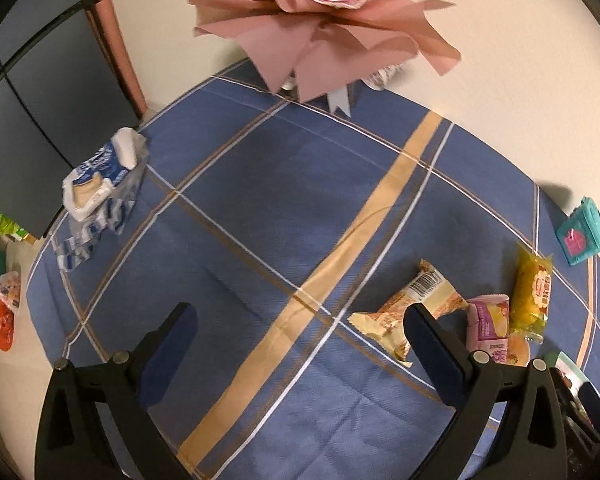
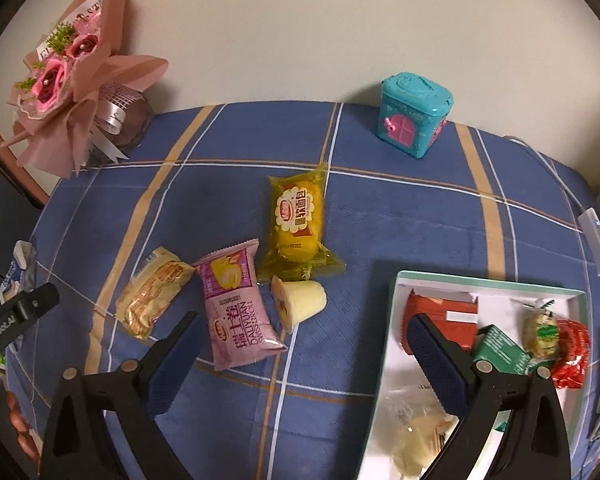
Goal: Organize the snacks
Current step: 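Move both grippers from the tray back to the remaining snacks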
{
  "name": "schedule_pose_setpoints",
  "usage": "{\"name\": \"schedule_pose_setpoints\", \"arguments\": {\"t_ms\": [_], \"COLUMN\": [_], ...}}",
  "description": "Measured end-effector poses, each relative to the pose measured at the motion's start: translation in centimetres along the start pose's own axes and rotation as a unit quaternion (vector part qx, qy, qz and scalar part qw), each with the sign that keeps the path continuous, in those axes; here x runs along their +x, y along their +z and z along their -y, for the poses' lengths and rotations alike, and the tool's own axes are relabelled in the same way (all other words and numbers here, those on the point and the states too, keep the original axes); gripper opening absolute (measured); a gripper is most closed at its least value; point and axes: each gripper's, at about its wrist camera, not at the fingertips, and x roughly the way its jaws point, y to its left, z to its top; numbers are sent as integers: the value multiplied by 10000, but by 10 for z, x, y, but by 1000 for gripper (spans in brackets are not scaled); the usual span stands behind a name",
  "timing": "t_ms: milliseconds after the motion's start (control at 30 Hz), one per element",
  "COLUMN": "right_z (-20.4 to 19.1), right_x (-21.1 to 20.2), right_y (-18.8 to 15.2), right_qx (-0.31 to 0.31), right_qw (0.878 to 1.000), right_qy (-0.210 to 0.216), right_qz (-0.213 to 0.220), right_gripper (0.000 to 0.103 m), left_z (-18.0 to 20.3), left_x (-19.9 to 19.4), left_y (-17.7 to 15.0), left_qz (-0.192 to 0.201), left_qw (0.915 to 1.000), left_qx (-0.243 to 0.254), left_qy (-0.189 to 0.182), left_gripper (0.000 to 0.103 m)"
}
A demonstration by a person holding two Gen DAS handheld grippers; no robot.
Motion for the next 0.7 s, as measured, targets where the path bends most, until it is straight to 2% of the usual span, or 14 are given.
{"name": "schedule_pose_setpoints", "arguments": {"t_ms": [333,400,567,700], "right_z": [3,3,5,7], "right_x": [32,36,51,64], "right_y": [-2,-2,-1,0], "right_qx": [-83,-91,-64,-40], "right_qw": [10000,9999,9997,9997], "right_qy": [13,89,215,222], "right_qz": [22,28,-27,-126], "right_gripper": [100,90,75,71], "left_z": [30,38,58,70], "left_x": [19,23,36,49], "left_y": [-1,-2,-4,-6], "left_qz": [-131,-145,-140,-158], "left_qw": [9990,9984,9967,9954], "left_qx": [300,390,675,842], "left_qy": [-298,-374,-419,-431], "left_gripper": [102,102,102,102]}}
